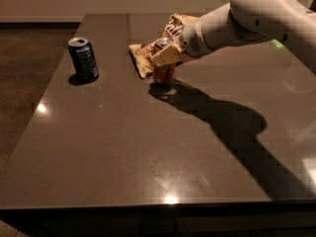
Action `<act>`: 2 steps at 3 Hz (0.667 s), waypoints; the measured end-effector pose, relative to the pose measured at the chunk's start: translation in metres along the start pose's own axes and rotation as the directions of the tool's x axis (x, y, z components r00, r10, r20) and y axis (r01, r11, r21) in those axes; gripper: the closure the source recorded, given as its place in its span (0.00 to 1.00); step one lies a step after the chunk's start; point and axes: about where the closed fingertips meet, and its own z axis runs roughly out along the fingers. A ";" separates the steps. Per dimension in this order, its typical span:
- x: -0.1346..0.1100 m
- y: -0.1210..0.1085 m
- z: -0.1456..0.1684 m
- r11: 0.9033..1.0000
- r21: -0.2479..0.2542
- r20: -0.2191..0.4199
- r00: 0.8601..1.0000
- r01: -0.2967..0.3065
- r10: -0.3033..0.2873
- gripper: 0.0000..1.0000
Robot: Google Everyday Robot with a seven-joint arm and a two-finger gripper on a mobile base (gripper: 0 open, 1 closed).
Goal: Move coke can near brown chip bag
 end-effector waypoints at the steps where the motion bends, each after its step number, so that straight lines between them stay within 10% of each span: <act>1: 0.002 -0.007 0.004 1.000 0.004 -0.001 1.000 -0.007 0.007 0.36; 2: 0.006 -0.010 0.007 1.000 0.006 -0.003 1.000 -0.013 0.013 0.05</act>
Offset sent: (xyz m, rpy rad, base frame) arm 0.0142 -0.0120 -0.0104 0.0036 0.0085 -0.0299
